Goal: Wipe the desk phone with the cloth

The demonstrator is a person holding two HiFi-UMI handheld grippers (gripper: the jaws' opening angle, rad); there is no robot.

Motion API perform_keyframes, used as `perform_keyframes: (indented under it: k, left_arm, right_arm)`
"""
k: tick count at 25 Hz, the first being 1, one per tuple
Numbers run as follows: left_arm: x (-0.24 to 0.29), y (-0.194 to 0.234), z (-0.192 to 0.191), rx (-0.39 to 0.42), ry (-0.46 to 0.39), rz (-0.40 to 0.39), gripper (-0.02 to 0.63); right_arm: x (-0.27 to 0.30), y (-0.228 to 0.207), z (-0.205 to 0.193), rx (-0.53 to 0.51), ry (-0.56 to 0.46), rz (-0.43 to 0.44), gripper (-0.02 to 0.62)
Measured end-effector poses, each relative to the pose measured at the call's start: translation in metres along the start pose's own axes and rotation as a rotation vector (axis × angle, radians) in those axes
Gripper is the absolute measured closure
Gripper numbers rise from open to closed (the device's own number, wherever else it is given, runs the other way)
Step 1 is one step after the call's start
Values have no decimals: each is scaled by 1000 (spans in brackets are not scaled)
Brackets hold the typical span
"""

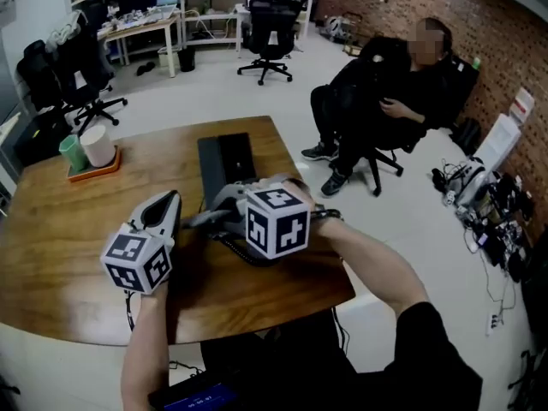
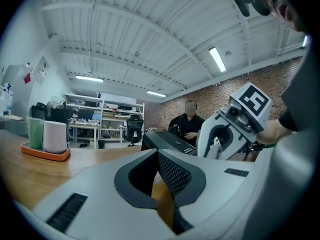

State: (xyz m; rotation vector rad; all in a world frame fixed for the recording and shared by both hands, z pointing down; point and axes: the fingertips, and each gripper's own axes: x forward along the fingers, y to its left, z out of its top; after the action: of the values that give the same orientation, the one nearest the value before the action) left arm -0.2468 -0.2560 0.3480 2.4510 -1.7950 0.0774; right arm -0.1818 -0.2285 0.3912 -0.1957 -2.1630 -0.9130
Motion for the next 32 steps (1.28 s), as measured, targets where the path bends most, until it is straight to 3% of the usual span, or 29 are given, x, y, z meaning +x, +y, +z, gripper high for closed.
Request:
perform_keyframes:
  k: [3, 7, 11, 15, 18, 25, 28, 30, 32]
  left_arm:
    - [-6, 5, -1, -1, -1, 9, 615]
    - [-4, 9, -2, -9, 3, 14, 615]
    - [-12, 7, -7, -19, 15, 15, 615]
    - [-19, 15, -3, -10, 2, 19, 615]
    - [-14, 14, 1, -6, 1, 21, 615]
    - [-20, 18, -11, -21, 26, 22, 615]
    - [-18, 13, -13, -19, 32, 25, 615]
    - [-14, 13, -13, -18, 25, 21, 615]
    - [-16, 14, -11, -15, 16, 17, 615]
  right_arm:
    - [-1, -64, 2, 128, -55, -165, 570]
    - [-5, -164, -12, 250, -35, -421, 569]
    - [16, -187, -29, 317, 12, -481, 571]
    - [31, -184, -23, 292, 27, -466, 571]
    - [19, -165, -15, 206, 45, -390, 571]
    - [32, -34, 10, -6, 42, -128, 571]
    - [20, 1, 14, -96, 66, -29, 570]
    - [13, -11, 13, -81, 61, -54, 571]
    - [9, -53, 9, -4, 51, -177, 570]
